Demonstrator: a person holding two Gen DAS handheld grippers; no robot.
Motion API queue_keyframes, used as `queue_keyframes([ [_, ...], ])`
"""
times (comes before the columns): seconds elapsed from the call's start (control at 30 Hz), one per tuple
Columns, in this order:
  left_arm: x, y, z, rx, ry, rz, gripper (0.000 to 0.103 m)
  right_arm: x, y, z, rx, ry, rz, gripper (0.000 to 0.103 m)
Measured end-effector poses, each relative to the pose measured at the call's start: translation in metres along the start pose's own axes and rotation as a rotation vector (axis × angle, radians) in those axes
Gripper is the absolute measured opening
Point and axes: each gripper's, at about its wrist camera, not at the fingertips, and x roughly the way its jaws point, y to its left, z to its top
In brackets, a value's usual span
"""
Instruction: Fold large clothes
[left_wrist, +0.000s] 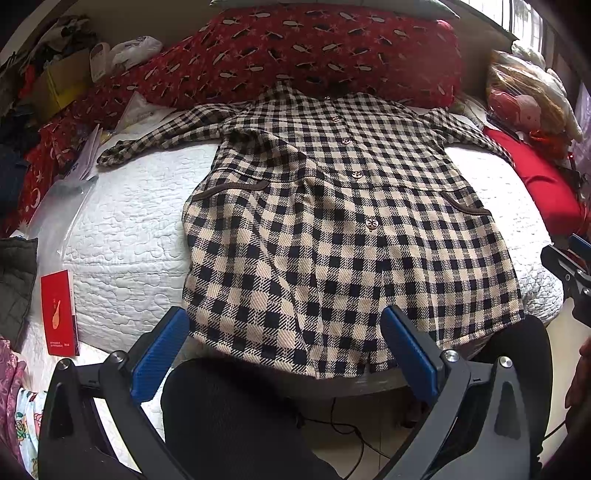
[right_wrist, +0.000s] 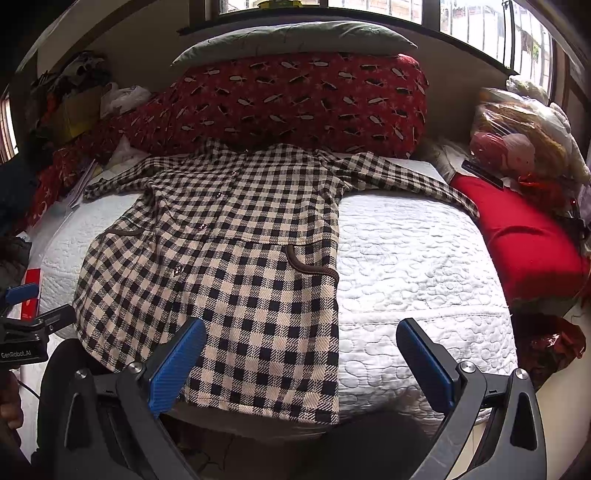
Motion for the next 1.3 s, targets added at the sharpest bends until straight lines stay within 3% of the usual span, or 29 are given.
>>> queue_keyframes([
  [0.1, 0.005, 0.007, 0.002, -0.018, 0.019, -0.011, 0.103, 0.004, -0.001, -0.001, 0.004, 0.009, -0.002, 0.103],
  [0.43, 0.048, 0.131, 0.01, -0.372, 0.14, 0.03, 0.103, 0.047, -0.047, -0.016, 0.11, 0.145, -0.066, 0.103],
  [0.6, 0.085, 0.157, -0.01, -0.515, 0.275, -0.093, 0.103, 0.077, -0.065, -0.032, 0.171, 0.254, -0.032, 0.102],
  [0.7, 0.108, 0.145, -0.028, -0.564, 0.36, -0.247, 0.103, 0.094, -0.064, -0.042, 0.204, 0.322, 0.042, 0.101],
  [0.73, 0.113, 0.14, -0.032, -0.582, 0.368, -0.3, 0.097, 0.098, -0.061, -0.044, 0.205, 0.34, 0.064, 0.094],
  [0.77, 0.114, 0.136, -0.033, -0.598, 0.367, -0.327, 0.086, 0.101, -0.058, -0.046, 0.201, 0.352, 0.093, 0.079],
  [0.8, 0.117, 0.133, -0.034, -0.609, 0.368, -0.35, 0.049, 0.103, -0.054, -0.048, 0.193, 0.363, 0.135, 0.066],
  [0.83, 0.119, 0.131, -0.034, -0.615, 0.377, -0.355, 0.01, 0.104, -0.05, -0.049, 0.178, 0.37, 0.176, 0.026],
  [0.87, 0.116, 0.131, -0.034, -0.637, 0.375, -0.344, 0.006, 0.104, -0.047, -0.05, 0.167, 0.375, 0.211, 0.005],
  [0.93, 0.096, 0.134, -0.03, -0.674, 0.334, -0.328, 0.006, 0.091, -0.049, -0.043, 0.178, 0.334, 0.285, 0.004],
  [1.0, 0.068, 0.137, -0.026, -0.658, 0.272, -0.314, 0.006, 0.058, -0.068, -0.029, 0.224, 0.217, 0.366, 0.004],
  [1.03, 0.057, 0.136, -0.024, -0.628, 0.255, -0.271, 0.006, 0.045, -0.078, -0.024, 0.247, 0.175, 0.378, 0.004],
  [1.13, 0.062, 0.139, -0.033, -0.625, 0.285, -0.25, 0.006, 0.032, -0.113, -0.017, 0.295, 0.143, 0.313, 0.003],
  [1.23, 0.073, 0.152, -0.05, -0.698, 0.323, -0.262, 0.006, 0.058, -0.125, -0.028, 0.322, 0.232, 0.238, 0.0],
  [1.3, 0.07, 0.163, -0.054, -0.747, 0.303, -0.272, 0.006, 0.072, -0.122, -0.037, 0.318, 0.289, 0.149, 0.0],
])
